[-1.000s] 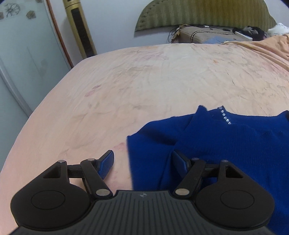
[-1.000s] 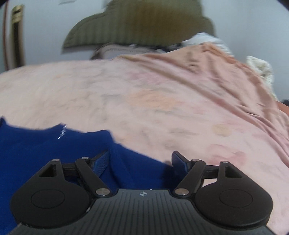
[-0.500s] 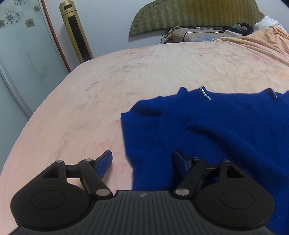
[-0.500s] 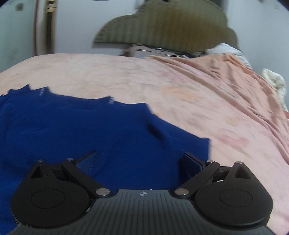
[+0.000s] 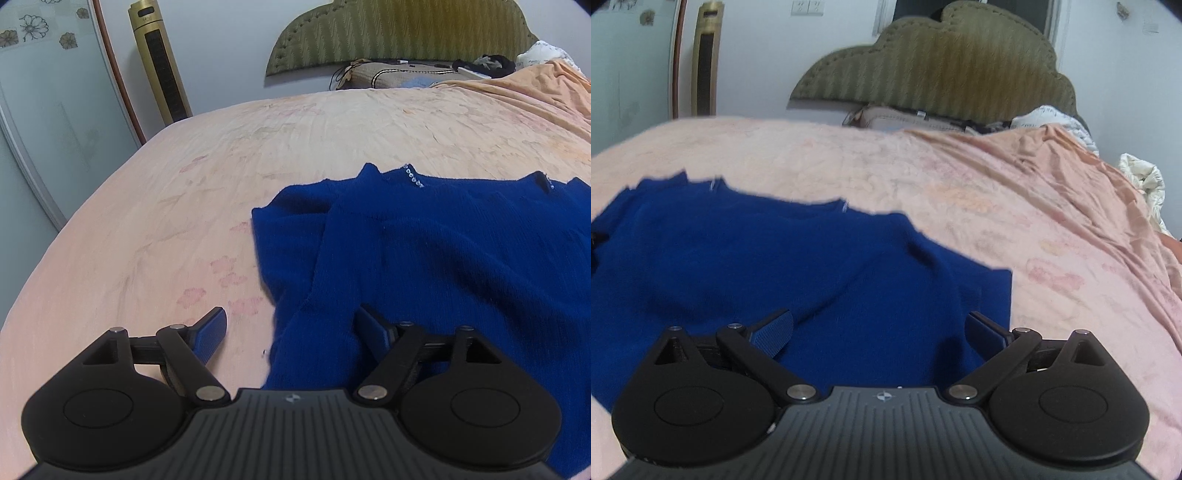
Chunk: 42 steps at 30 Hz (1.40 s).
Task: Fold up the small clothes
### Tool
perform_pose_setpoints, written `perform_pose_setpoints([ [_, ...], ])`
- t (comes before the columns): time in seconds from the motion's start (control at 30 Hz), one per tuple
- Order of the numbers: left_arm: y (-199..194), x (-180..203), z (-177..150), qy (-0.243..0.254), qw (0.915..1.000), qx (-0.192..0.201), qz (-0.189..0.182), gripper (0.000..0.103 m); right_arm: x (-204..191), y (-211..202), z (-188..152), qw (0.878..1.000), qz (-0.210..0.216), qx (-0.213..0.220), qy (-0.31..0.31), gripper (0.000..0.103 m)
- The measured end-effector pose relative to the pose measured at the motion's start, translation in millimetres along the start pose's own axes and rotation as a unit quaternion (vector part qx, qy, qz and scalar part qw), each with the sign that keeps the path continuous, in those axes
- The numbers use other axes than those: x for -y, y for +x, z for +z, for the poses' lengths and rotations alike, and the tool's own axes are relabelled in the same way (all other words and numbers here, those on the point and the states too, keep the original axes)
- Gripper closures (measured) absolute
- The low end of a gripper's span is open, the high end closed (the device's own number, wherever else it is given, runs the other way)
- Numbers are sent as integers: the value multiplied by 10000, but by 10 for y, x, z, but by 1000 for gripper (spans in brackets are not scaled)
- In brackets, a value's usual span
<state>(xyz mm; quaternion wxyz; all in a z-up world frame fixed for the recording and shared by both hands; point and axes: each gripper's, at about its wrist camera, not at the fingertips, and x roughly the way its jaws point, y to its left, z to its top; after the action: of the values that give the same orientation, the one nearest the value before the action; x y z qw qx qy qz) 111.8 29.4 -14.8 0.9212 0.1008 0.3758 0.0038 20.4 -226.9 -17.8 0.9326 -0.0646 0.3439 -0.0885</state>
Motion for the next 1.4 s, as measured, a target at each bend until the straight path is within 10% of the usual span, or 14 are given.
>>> perform_pose_setpoints([
  [0.33, -319, -323, -440, 106, 9964, 97, -830, 28, 126, -110, -242, 9996, 17, -154, 240, 1],
  [0.53, -468, -545, -585, -139, 9905, 83, -1369, 72, 197, -191, -312, 9987, -34, -112, 486, 3],
  [0.77, -433, -587, -577, -200, 9873, 15, -1574, 87, 452, -382, -469, 9935, 112, -174, 1120, 13],
  [0.87, -455, -587, -585, -198, 9870, 8, -1592, 95, 527, -451, -555, 9922, 229, -303, 1190, 29],
  [1.03, -526, -645, -587, -353, 9854, -25, -1666, 98, 536, -550, -602, 9906, 476, -292, 1246, 88],
  [1.4, -706, -659, -722, 34, 9901, -212, -1384, 100, 548, -671, -595, 9938, 232, -467, 977, 89],
])
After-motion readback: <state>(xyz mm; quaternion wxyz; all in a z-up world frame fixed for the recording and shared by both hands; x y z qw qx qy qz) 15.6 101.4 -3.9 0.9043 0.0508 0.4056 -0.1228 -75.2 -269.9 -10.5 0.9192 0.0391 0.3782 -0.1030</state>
